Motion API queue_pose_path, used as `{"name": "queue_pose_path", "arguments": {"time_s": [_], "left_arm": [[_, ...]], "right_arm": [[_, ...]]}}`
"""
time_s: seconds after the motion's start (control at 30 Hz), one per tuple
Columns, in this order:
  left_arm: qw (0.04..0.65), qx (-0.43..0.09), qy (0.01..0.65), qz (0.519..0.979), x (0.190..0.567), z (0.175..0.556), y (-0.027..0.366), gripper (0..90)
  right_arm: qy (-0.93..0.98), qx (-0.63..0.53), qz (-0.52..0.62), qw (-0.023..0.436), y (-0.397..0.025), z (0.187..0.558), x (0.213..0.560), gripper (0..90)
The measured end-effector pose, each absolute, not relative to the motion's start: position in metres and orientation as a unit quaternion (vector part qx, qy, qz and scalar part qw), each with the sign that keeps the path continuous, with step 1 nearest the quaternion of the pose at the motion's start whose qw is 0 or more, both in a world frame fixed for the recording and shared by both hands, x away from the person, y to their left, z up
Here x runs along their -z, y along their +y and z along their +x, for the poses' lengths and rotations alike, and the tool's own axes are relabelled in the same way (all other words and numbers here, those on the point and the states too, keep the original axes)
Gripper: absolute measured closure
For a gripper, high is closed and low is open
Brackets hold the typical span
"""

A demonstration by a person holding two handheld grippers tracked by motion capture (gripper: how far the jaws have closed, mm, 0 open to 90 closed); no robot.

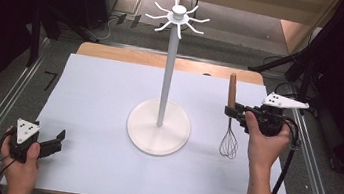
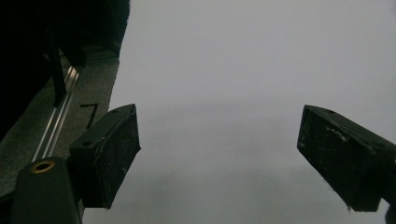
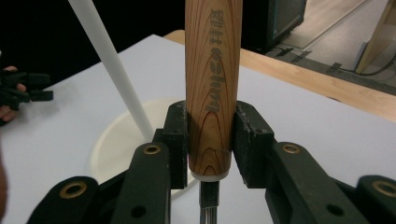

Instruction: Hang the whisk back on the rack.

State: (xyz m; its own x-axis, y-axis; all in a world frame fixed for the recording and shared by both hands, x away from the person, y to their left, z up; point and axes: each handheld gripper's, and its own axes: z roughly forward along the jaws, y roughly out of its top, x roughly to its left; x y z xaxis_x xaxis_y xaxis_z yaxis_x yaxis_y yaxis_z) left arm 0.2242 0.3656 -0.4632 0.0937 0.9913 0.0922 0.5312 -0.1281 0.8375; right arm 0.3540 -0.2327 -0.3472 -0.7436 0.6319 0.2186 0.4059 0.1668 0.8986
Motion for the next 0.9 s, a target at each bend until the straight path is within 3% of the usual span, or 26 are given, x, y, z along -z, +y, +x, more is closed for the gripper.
{"name": "queue_pose_path", "arguments": {"time_s": [0.9], "left_arm": [[0.335, -0.346, 0.583, 0.654, 0.463, 0.225, 0.368, 13.4]], "right_arm": [[0.73, -0.601, 0.3, 0.13, -0.213, 0.336, 0.302, 70.1]]}}
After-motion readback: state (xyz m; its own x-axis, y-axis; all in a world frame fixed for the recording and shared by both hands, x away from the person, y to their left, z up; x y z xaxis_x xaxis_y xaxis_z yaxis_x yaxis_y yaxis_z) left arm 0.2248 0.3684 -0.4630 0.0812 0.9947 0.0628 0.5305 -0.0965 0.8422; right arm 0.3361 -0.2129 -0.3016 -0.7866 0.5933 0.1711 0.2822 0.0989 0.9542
